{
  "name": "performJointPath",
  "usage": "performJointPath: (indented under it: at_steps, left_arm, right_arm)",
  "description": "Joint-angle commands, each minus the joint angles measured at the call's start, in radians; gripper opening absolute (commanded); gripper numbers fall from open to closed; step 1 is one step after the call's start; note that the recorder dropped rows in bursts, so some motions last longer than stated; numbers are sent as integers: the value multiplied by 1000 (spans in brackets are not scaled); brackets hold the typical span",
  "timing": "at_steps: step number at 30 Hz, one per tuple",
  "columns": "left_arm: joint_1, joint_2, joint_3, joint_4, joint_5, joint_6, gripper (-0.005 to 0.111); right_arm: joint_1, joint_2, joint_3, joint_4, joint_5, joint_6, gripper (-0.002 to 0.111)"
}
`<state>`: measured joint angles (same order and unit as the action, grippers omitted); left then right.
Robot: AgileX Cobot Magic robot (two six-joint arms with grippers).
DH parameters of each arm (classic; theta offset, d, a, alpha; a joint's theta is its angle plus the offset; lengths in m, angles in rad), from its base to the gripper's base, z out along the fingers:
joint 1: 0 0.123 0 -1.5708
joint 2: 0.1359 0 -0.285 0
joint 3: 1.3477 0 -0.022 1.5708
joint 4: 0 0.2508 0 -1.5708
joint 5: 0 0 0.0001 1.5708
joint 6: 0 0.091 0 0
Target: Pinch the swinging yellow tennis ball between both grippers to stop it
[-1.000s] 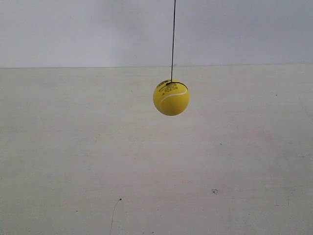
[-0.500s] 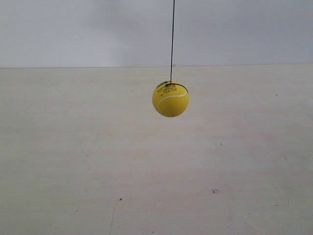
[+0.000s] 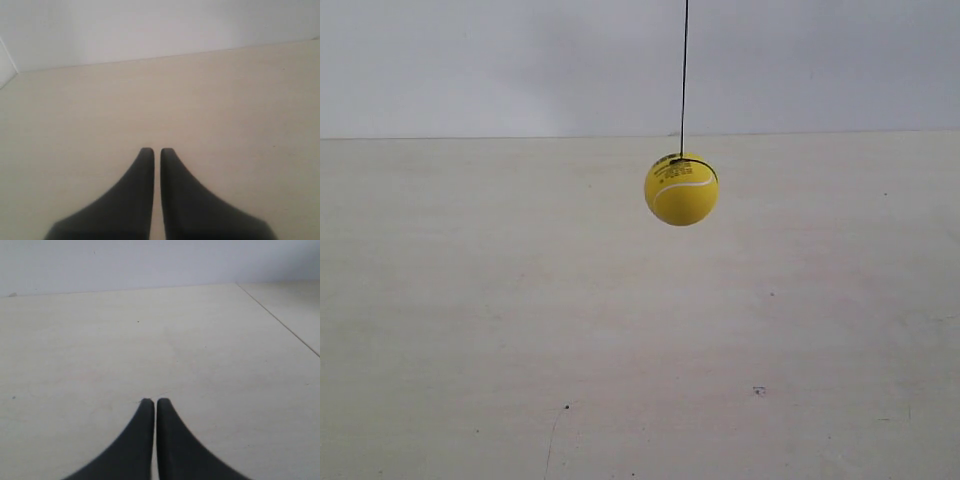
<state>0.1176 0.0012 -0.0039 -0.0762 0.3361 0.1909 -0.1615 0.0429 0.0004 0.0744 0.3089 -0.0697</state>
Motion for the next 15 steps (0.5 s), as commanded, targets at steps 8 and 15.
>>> performJointPath:
  at_steps: [8, 15]
  left_arm:
    - [2, -1, 4, 93, -3, -123, 5]
    - [2, -1, 4, 93, -8, -123, 5]
  right_arm:
    - [-5, 0, 0, -5, -5, 1, 0]
    - [-5, 0, 0, -5, -5, 1, 0]
